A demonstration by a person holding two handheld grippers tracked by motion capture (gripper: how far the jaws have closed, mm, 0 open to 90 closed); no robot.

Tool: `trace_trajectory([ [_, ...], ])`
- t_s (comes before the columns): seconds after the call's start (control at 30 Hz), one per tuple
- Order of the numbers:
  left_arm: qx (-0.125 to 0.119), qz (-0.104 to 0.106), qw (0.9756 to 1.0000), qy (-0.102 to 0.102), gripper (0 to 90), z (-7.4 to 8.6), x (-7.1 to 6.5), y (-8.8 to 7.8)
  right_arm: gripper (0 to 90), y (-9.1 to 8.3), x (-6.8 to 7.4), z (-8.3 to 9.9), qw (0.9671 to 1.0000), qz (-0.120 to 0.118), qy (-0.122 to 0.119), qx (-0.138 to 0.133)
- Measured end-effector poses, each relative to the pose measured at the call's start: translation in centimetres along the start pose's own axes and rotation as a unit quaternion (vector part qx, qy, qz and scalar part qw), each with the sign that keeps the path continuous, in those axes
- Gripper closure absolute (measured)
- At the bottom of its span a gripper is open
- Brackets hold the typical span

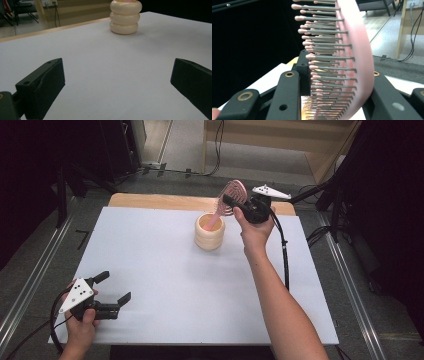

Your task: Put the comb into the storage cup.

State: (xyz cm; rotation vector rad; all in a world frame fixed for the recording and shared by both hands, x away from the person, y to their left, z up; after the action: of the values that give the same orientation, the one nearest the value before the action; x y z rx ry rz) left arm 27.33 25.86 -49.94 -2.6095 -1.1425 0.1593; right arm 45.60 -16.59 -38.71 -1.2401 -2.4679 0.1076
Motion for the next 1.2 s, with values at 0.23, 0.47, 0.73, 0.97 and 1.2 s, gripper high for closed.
trace_trajectory([
  [0.23,0.001,0.0,1.0,0.001,0.0,0.0,0.0,0.0,62.0,0.7,0.2,0.8,0.9999,0.002,-0.002,0.012],
  [0.47,0.001,0.001,1.0,0.0,0.0,0.0,-0.1,0.0,62.0,1.2,0.0,1.6,0.9998,0.005,0.004,0.018],
  [0.73,0.001,0.001,1.0,0.0,0.0,0.0,-0.1,0.0,62.0,1.5,-0.5,2.6,0.9995,0.011,0.011,0.027],
  [0.97,0.001,0.001,1.0,0.001,0.0,0.0,-0.1,0.0,62.0,2.1,-0.5,3.7,0.9991,0.013,0.023,0.031],
  [1.2,0.001,0.002,1.0,0.0,0.0,0.0,-0.1,0.0,62.0,2.5,-0.5,4.2,0.9989,0.019,0.021,0.039],
])
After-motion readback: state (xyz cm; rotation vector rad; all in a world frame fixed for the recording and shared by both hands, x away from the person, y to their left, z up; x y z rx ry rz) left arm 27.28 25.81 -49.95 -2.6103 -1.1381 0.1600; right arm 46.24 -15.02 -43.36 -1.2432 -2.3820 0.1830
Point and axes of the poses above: each handheld gripper's, and its own axes: y roughly forward along the jaws, z roughly out of its underside, x roughly to its left, the point moved 4 cm from there along y, roughly forward along the jaws
